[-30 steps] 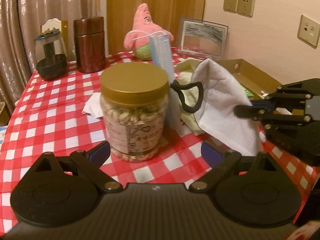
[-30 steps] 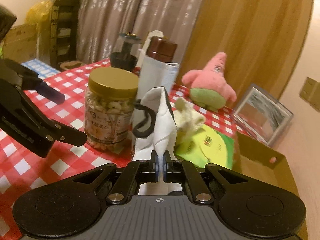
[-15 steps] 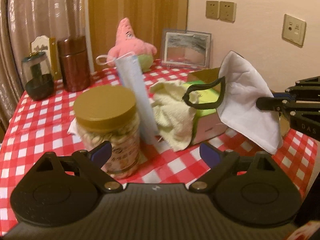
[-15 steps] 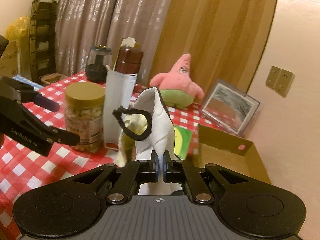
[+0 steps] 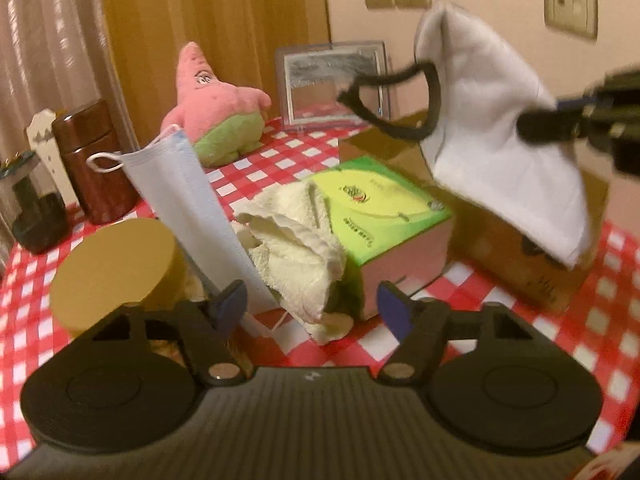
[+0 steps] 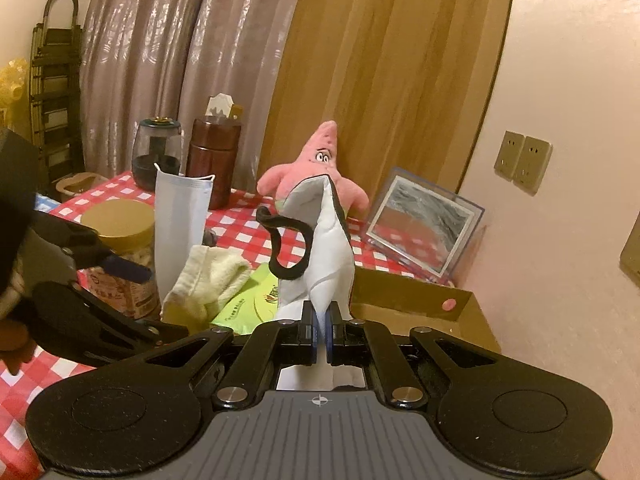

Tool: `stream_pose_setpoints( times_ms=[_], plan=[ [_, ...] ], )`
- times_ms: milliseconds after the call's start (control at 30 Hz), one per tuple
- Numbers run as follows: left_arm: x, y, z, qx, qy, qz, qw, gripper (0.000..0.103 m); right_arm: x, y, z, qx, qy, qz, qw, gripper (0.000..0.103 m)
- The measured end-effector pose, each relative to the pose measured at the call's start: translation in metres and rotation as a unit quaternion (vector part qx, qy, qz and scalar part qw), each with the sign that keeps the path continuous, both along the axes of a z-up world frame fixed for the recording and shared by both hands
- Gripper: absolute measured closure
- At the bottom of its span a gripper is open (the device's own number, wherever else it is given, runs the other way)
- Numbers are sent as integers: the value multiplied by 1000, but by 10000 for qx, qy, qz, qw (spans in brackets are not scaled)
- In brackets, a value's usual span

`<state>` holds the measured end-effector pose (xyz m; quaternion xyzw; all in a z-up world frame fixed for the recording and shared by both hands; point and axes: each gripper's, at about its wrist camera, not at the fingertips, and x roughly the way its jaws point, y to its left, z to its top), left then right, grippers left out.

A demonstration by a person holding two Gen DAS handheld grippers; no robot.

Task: Organize soft objects
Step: 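Lift the white bag with the right tool while the left tool grasps the cream fuzzy towel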

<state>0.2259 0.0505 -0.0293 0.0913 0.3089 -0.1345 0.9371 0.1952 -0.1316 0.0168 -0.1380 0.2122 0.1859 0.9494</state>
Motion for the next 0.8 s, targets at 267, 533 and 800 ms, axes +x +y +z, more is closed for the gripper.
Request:
stream_pose_setpoints(
  times_ms=[267,533,800],
  plan=[
    [25,-15,-19,524,-11,-86,9986,97,8,-1,-8,81,103,-17,9999,99],
    [-3,-18,-7,337,241,-54,9991,99,-1,-9,-5,143,169,-96,9997,99],
    [-81,-22,24,-217,510,-512,9971,99,-19,-12,6,235,124,-133,9996,99]
  ],
)
